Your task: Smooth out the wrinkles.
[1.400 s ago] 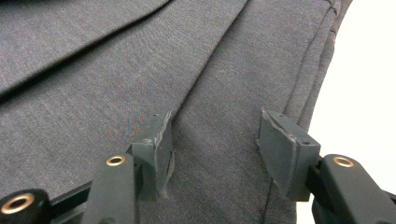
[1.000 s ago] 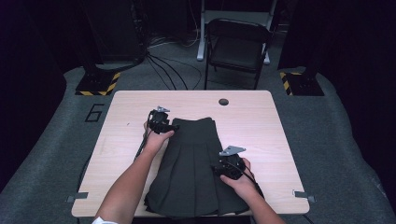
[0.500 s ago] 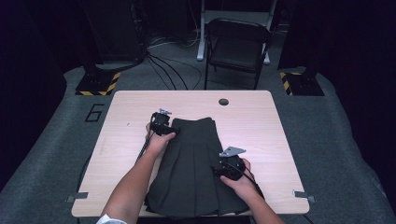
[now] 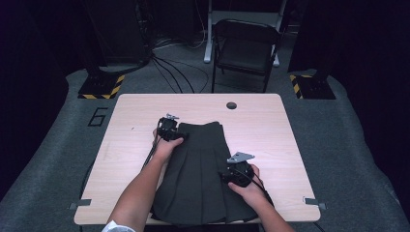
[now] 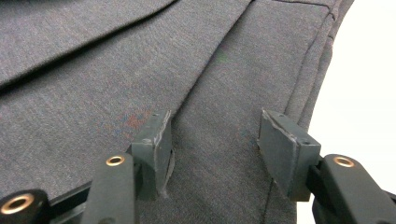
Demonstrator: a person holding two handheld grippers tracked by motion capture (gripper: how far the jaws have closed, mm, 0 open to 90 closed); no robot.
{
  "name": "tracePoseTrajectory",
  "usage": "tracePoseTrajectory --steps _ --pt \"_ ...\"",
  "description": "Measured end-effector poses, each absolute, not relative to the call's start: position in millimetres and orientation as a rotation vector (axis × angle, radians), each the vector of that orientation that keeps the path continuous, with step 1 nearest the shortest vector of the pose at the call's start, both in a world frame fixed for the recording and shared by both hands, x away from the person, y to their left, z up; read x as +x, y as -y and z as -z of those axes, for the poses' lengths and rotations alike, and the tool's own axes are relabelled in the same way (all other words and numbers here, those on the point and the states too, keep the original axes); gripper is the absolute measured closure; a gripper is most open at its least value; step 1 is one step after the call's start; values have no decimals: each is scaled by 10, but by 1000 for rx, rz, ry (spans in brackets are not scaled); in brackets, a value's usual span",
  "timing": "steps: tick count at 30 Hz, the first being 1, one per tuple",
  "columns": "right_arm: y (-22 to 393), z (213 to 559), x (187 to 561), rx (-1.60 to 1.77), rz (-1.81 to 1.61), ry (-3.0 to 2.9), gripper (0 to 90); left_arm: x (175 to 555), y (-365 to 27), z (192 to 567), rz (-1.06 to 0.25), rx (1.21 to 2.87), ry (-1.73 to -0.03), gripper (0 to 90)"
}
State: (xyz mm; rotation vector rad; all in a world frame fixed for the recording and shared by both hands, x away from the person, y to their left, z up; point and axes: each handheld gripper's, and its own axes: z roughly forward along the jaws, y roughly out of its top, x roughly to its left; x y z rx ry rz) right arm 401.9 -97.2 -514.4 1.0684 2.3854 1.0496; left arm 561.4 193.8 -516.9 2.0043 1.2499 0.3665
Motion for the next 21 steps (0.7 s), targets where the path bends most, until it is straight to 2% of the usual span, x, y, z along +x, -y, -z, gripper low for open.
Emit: tracePoseTrajectory --steps 4,11,15,21 --pt "972 5145 4019 1065 -1051 -2387 442 5611 -1918 5167 -347 2003 -1239 343" --pt "967 5147 4016 1071 -1055 -2386 442 5610 -1937 5150 -319 1980 -1275 449" --pt "970 5147 4017 1066 -1053 -2386 441 5609 -1931 5124 -326 1959 -1321 557" --pt "970 5148 4017 1066 -1055 -2384 440 5598 -1908 5079 -371 1990 -1305 717"
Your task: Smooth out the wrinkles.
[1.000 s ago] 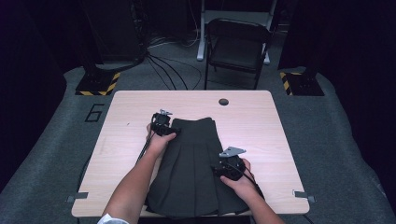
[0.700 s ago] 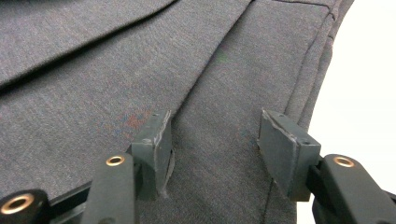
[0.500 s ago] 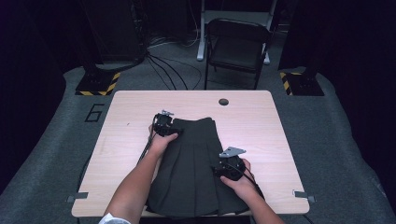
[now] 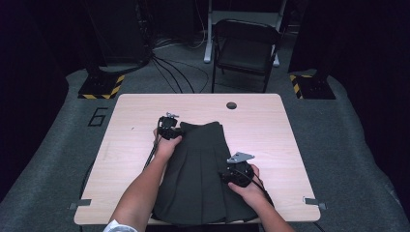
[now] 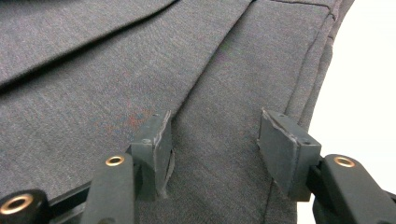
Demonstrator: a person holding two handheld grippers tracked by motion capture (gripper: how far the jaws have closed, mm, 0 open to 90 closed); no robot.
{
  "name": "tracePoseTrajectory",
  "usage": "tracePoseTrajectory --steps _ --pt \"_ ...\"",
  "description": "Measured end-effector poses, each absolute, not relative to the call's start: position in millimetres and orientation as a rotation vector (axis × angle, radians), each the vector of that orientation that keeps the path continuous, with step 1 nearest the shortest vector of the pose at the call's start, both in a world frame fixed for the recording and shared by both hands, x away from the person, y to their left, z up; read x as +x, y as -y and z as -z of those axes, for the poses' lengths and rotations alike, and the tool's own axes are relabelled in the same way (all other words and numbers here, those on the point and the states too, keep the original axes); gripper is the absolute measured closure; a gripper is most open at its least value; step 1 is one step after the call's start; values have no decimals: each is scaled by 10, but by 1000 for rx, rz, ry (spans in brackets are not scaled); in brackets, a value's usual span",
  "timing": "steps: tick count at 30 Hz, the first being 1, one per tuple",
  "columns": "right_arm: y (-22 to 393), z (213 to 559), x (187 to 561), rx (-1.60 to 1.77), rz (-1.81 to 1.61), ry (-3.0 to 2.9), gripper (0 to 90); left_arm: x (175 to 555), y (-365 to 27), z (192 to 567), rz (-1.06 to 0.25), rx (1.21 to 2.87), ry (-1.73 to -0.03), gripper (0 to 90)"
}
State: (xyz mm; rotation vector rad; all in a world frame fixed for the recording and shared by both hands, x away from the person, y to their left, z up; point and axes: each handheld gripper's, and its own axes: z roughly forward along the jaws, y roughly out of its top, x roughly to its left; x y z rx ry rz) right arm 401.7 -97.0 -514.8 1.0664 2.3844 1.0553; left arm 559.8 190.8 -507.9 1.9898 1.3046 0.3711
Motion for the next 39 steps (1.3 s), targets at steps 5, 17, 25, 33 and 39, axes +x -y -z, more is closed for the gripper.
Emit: tracePoseTrajectory --steps 5,17,25,33,39 --pt "969 5150 4015 1067 -1055 -2383 439 5585 -1891 5050 -383 1974 -1293 824" --pt "969 5148 4021 1065 -1055 -2383 439 5534 -1901 4924 -415 1962 -1229 857" --pt "988 5126 4048 1124 -1084 -2388 436 5457 -1909 4761 -433 1937 -1179 859" --pt "974 5116 4051 1117 -1059 -2397 436 5372 -1878 4576 -448 1915 -1109 861" --pt "974 5115 4055 1120 -1062 -2399 436 5288 -1841 4465 -453 1901 -1064 861"
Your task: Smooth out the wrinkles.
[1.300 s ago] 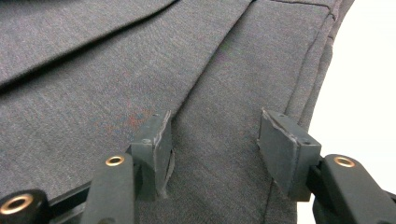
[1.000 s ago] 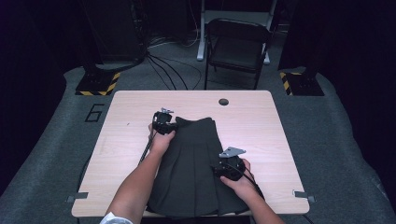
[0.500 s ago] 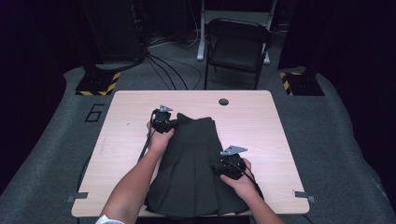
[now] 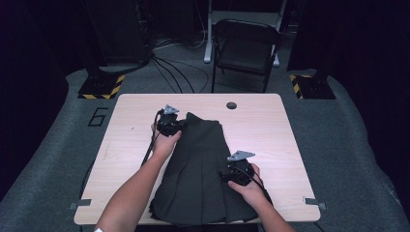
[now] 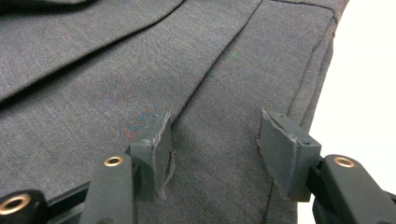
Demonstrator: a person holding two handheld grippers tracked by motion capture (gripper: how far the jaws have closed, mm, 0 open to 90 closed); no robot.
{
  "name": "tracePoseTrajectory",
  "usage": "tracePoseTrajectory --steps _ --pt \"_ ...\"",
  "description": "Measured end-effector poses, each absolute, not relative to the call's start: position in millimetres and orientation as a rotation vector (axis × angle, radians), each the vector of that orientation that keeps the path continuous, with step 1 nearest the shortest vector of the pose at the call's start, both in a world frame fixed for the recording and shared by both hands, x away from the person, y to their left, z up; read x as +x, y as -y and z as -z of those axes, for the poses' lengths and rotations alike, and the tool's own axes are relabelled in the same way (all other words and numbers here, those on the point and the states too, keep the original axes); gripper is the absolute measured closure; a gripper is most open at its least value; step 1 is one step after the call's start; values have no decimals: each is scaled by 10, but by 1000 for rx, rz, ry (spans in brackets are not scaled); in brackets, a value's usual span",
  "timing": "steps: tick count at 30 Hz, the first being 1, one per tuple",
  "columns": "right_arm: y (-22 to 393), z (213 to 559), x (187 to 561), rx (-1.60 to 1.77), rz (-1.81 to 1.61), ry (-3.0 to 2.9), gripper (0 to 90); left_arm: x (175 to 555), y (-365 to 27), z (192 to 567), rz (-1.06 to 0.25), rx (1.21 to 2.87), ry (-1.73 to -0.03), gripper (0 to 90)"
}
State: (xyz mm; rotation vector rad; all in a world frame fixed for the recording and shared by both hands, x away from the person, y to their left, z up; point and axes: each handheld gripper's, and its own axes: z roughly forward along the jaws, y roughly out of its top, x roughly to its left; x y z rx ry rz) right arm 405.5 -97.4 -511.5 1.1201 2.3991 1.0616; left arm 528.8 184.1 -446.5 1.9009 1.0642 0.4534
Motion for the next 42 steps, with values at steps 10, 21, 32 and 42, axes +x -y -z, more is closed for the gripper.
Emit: tracePoseTrajectory --steps 10,21,32,42 --pt "974 5116 4060 1135 -1055 -2398 436 5122 -1778 4305 -454 1910 -961 862" --pt "836 4902 3970 1099 -1149 -2366 433 5151 -1781 4255 -457 1902 -964 862" --pt "570 4865 3835 1000 -1219 -2451 425 5229 -1751 4104 -486 1885 -957 862" --pt "510 5076 3908 998 -1070 -2511 425 5052 -1788 3929 -493 1869 -862 862"
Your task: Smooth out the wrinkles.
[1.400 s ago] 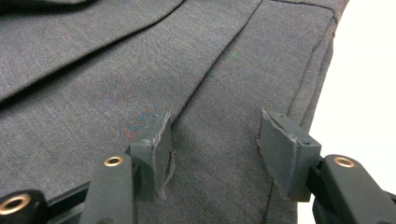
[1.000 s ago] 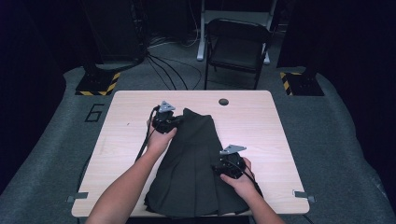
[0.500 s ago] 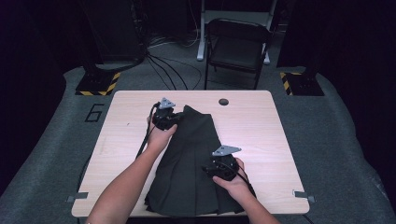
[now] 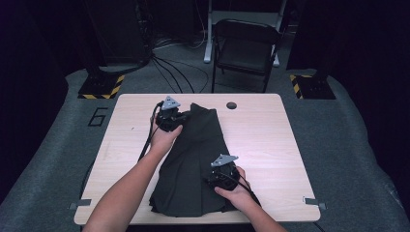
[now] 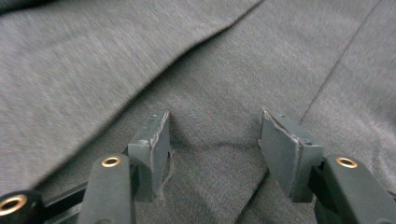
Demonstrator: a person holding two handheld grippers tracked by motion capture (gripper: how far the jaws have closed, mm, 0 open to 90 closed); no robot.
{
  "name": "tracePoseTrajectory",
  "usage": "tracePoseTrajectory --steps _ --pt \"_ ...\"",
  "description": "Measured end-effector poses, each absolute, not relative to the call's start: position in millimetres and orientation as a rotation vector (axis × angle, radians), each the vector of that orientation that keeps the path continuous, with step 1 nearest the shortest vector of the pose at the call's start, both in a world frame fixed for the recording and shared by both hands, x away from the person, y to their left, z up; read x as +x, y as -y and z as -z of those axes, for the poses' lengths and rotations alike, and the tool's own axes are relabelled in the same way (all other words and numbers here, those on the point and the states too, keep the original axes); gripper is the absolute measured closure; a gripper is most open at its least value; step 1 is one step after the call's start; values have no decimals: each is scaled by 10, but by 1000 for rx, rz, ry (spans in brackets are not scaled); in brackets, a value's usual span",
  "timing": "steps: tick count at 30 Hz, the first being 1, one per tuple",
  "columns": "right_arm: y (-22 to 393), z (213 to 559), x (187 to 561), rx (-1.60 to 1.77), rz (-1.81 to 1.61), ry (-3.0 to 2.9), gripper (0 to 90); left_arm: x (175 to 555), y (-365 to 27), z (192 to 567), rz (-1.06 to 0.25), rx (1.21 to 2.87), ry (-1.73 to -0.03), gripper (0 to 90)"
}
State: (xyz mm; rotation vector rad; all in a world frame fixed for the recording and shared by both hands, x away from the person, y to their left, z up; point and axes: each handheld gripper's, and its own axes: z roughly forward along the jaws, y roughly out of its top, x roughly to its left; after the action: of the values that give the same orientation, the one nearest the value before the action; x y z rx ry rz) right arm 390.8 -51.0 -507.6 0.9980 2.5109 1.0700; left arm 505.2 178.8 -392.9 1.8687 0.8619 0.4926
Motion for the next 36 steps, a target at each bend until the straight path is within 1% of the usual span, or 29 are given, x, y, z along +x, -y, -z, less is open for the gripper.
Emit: tracePoseTrajectory --steps 9,14,21,30,36 --pt "509 5127 3923 1027 -1068 -2505 435 4698 -1891 3884 -454 1877 -739 862" --pt "526 5129 3949 1084 -1074 -2508 454 4515 -1879 3858 -444 1896 -673 863" --pt "529 5132 3945 1071 -1069 -2504 461 4277 -1863 3847 -423 1916 -585 862" --pt "533 5137 3941 1068 -1083 -2505 465 4038 -1981 3946 -363 1906 -570 862" --pt "536 5137 3939 1064 -1079 -2504 466 3869 -2037 4086 -317 1898 -580 862"
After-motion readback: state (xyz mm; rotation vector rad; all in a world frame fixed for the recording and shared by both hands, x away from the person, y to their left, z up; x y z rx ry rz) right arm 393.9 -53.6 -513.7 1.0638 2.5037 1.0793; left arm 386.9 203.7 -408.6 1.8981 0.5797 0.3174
